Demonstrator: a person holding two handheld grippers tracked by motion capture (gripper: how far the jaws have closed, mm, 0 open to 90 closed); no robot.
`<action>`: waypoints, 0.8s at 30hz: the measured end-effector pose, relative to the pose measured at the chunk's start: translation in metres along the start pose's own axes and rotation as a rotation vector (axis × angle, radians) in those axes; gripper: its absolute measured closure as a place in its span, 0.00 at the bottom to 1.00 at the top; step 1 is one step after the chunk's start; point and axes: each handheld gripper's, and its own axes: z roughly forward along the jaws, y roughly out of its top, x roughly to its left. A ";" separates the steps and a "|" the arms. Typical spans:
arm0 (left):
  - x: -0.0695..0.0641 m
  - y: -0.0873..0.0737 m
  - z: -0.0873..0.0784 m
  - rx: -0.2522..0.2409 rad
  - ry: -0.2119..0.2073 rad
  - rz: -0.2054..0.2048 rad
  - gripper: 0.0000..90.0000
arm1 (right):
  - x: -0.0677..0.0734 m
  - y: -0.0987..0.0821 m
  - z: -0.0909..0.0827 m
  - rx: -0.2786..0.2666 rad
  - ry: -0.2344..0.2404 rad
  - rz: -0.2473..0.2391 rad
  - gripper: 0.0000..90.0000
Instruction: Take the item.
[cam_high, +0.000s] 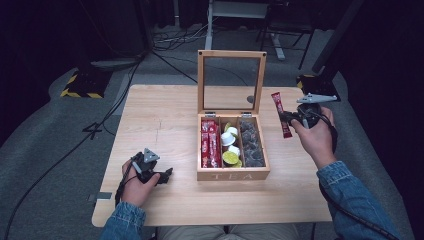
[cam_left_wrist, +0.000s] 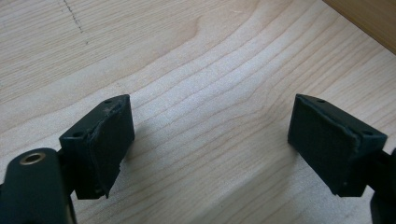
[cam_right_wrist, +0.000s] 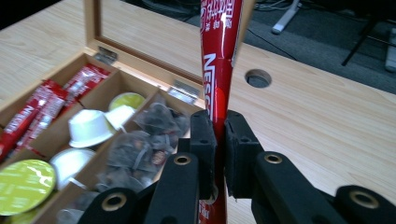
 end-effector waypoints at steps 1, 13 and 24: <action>0.000 0.000 0.000 0.000 0.000 0.000 0.17 | -0.003 -0.002 0.000 0.002 -0.008 0.001 0.93; 0.000 0.000 0.000 0.000 0.000 0.000 0.17 | -0.035 -0.028 0.008 0.038 -0.068 0.046 0.93; 0.000 0.000 0.000 -0.001 0.000 0.001 0.17 | -0.050 -0.050 0.020 0.078 -0.098 0.071 0.93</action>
